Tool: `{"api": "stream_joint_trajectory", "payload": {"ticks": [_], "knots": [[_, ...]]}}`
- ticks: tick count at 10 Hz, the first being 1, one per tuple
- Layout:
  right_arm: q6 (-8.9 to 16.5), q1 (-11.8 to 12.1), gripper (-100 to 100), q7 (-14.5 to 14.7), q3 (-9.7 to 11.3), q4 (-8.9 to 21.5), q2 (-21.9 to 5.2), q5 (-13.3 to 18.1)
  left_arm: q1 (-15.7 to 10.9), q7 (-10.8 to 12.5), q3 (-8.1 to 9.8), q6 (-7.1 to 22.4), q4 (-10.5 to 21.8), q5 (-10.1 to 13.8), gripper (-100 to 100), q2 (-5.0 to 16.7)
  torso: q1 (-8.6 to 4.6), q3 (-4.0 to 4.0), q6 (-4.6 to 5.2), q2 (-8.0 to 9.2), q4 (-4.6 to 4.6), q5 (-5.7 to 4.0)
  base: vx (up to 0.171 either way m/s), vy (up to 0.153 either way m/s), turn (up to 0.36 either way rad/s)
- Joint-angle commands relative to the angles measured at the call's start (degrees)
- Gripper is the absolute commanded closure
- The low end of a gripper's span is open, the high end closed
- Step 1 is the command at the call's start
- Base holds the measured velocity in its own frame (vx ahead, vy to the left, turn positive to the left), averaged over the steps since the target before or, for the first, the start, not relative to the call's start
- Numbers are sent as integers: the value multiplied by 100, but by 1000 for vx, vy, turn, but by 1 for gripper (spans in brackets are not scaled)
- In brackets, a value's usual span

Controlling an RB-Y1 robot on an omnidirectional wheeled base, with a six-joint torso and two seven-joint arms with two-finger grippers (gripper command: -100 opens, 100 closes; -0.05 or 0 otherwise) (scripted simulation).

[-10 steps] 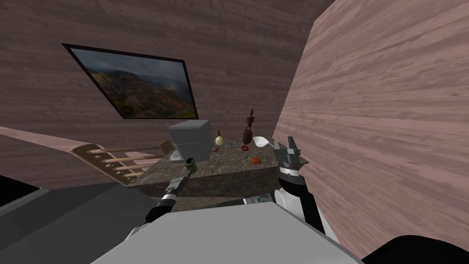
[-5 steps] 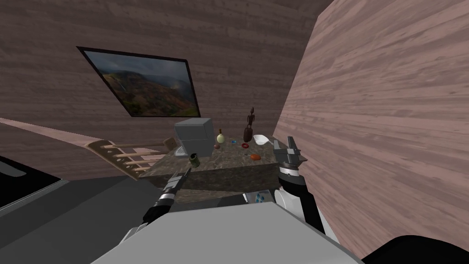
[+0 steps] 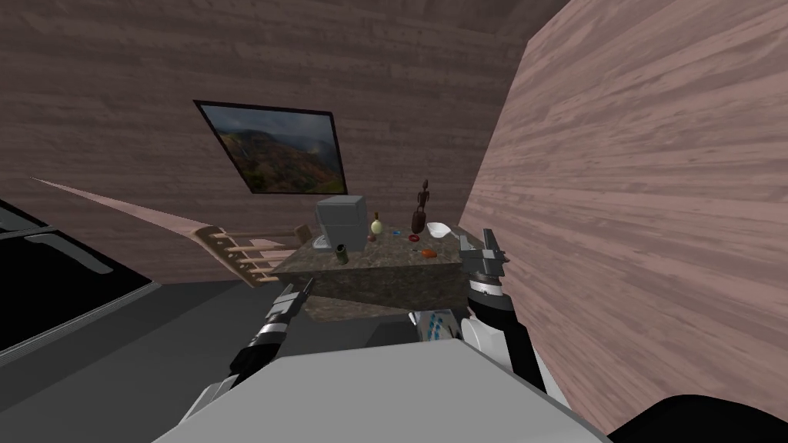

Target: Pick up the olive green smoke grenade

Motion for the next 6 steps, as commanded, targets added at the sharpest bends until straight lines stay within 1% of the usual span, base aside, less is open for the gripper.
{"api": "stream_joint_trajectory", "payload": {"ticks": [1,2,3,4,5,6], "knots": [[0,0,0,0,0,0,0,0,51,30,64,-9,-166,13,-100,1,0,0,0,0,0,0,-173,61,50],[0,0,0,0,0,0,0,0,83,-73,-95,85,-37,-162,-100,58,8,-4,0,-8,-1,1,19,116,-91],[0,2,0,0,-1,0,-1,0,91,-97,-136,95,6,-194,-100,52,26,-34,4,-65,-11,5,129,56,-110],[0,3,0,0,-1,0,-1,0,107,-149,-225,113,98,-265,-100,26,10,-62,3,-110,-22,4,190,-30,-62],[-1,4,0,0,0,-1,0,0,112,-177,-271,123,145,-301,-100,7,-20,-80,2,-142,-30,-2,188,-53,-32],[-1,5,0,0,0,-1,0,0,113,-231,-360,142,233,-371,-100,-52,-33,-87,2,-151,-33,-6,210,-59,-65]]}}
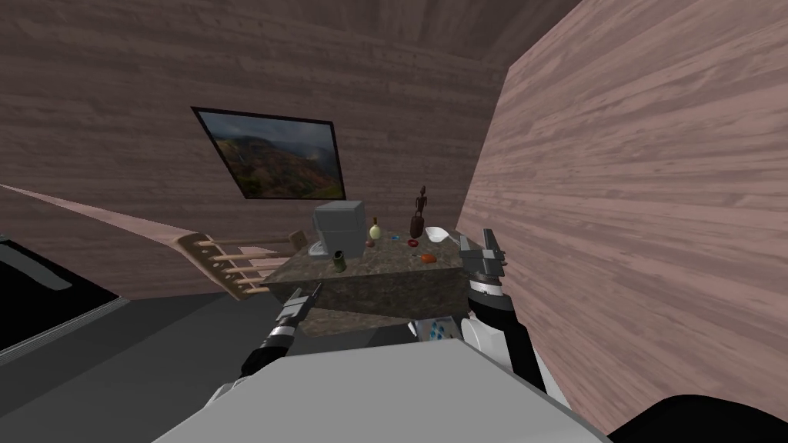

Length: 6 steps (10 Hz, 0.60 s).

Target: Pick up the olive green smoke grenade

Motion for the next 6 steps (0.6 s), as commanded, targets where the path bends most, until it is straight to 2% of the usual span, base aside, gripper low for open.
{"api": "stream_joint_trajectory", "payload": {"ticks": [1,4,6], "knots": [[0,0,0,0,0,0,0,0,-9,-46,-62,-19,134,-52,-100,-37,0,0,0,0,0,0,214,-80,-61],[0,0,0,0,0,0,0,0,-69,-103,-150,8,210,-121,-100,-203,12,4,-1,9,1,2,191,-16,-49],[0,0,0,0,-1,0,-1,0,-146,-117,-169,25,213,-134,-100,-283,37,-3,-1,-4,-2,6,217,60,-57]]}}
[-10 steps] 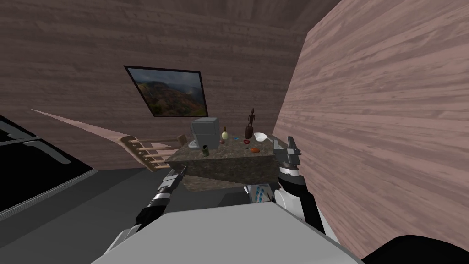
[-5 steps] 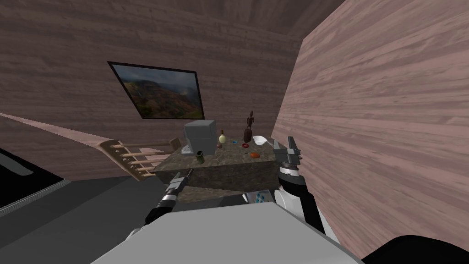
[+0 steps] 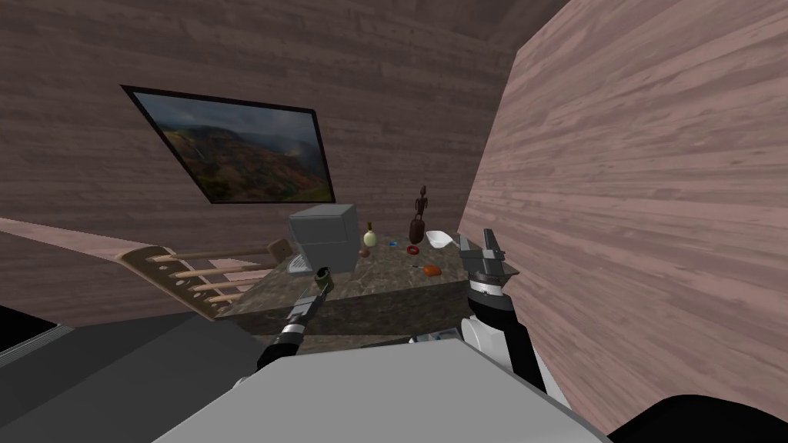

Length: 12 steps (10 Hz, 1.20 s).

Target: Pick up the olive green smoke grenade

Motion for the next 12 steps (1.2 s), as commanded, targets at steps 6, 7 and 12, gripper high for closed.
{"api": "stream_joint_trajectory", "payload": {"ticks": [6,7,12], "knots": [[1,-3,0,0,1,1,1,0,-705,-223,-187,-136,724,386,-100,314,-32,56,0,98,21,-7,-12,-9,40],[1,-3,0,0,1,1,1,0,-854,-223,-187,-136,870,386,-100,314,-32,58,-2,101,21,-7,-48,-24,60],[1,-3,0,0,1,1,1,0,-1423,-334,-280,-203,1642,580,-100,473,-37,57,-1,99,21,-8,-30,-19,32]]}}
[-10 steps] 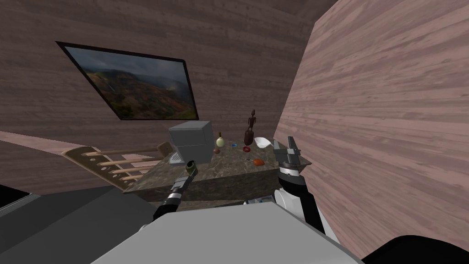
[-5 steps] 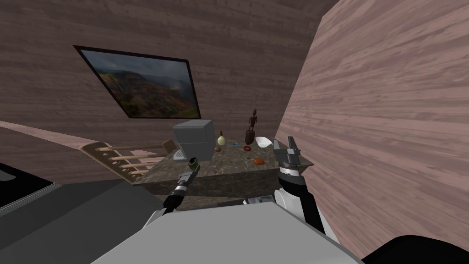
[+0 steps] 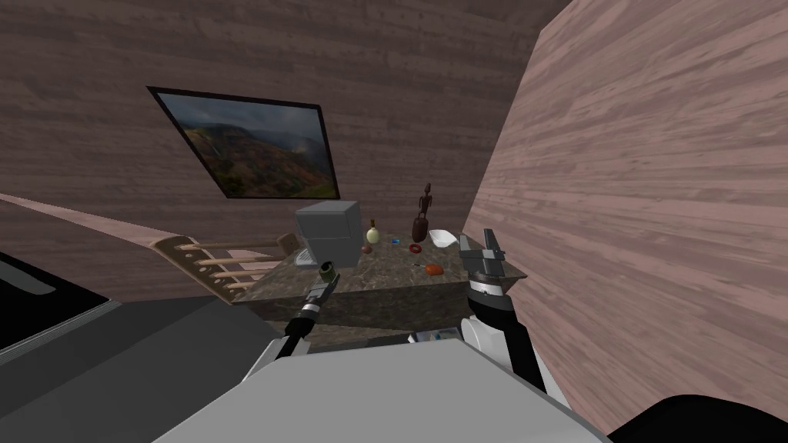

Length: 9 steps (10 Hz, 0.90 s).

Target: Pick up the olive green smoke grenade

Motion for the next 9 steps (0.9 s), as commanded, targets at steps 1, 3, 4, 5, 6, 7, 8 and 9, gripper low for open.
{"api": "stream_joint_trajectory", "payload": {"ticks": [1,3,4,5,6,7,8,9], "knots": [[0,0,0,0,0,0,0,0,-286,-97,-113,-54,286,199,-100,171,0,0,0,0,0,0,-60,-19,88],[0,0,0,0,0,0,0,0,-518,-97,-113,-54,630,199,-100,171,-7,1,2,2,0,0,-42,-19,29],[0,0,0,0,0,0,0,0,-757,-208,-206,-121,817,392,-100,330,-6,-7,7,-8,-7,5,-44,-17,86],[0,0,0,0,0,0,0,0,-883,-208,-206,-121,915,392,-100,330,-9,-9,7,-8,-9,6,-48,-23,43],[0,0,0,0,0,0,0,0,-990,-208,-206,-121,1056,392,-100,330,-13,-9,11,-9,-8,6,-29,-14,-2],[0,0,0,0,0,0,0,0,-990,-208,-206,-121,1194,392,-100,330,-12,-11,12,-14,-9,6,-10,-7,0],[0,0,0,0,0,0,0,0,-990,-208,-206,-121,1226,392,-100,330,-10,-15,11,-20,-11,6,0,0,0],[0,0,0,0,0,0,0,0,-1246,-318,-299,-189,1457,585,-100,489,-8,-17,11,-24,-11,7,-38,-19,156]]}}
